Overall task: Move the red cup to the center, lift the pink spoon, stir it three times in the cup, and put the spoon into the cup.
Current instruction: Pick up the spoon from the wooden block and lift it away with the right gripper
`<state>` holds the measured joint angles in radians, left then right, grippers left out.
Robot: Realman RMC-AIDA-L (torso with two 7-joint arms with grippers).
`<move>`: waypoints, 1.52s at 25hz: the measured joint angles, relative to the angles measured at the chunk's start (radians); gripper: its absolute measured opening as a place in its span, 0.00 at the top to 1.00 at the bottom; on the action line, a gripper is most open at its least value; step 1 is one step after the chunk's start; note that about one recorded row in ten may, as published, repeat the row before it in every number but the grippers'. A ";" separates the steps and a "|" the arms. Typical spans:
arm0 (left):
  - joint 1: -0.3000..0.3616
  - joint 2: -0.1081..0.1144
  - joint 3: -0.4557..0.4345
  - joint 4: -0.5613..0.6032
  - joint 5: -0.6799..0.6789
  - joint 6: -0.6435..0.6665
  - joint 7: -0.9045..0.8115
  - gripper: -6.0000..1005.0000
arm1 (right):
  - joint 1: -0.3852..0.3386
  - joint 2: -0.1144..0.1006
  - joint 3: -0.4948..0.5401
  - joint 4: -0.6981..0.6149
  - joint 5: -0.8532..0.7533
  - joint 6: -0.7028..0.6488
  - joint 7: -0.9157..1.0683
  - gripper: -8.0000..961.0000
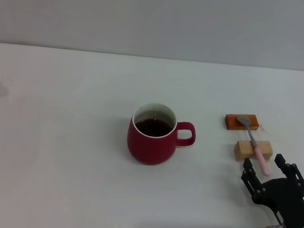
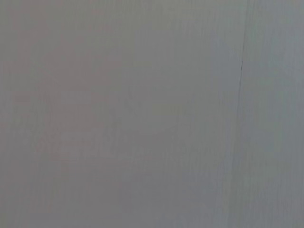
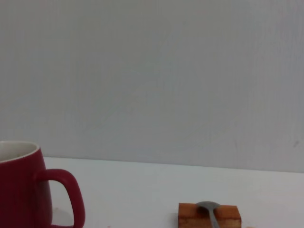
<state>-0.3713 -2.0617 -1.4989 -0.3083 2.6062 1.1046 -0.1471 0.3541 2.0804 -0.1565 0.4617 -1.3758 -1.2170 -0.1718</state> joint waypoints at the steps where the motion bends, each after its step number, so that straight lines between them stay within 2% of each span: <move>1: 0.000 0.000 0.000 0.000 0.000 0.000 0.000 1.00 | 0.002 0.000 0.000 0.000 0.000 0.003 0.000 0.25; 26: -0.005 -0.002 0.000 0.000 0.000 0.000 0.001 1.00 | 0.012 0.003 0.013 -0.001 0.006 0.021 0.000 0.25; 32: -0.002 -0.002 0.000 0.000 0.000 0.000 0.000 1.00 | 0.010 0.003 0.012 0.002 0.002 0.021 0.000 0.43; 38: 0.000 -0.002 0.000 -0.001 0.000 0.002 0.000 1.00 | 0.009 0.003 0.012 0.004 0.003 0.021 0.000 0.45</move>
<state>-0.3714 -2.0632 -1.4985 -0.3093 2.6062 1.1062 -0.1473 0.3635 2.0835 -0.1443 0.4656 -1.3730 -1.1963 -0.1718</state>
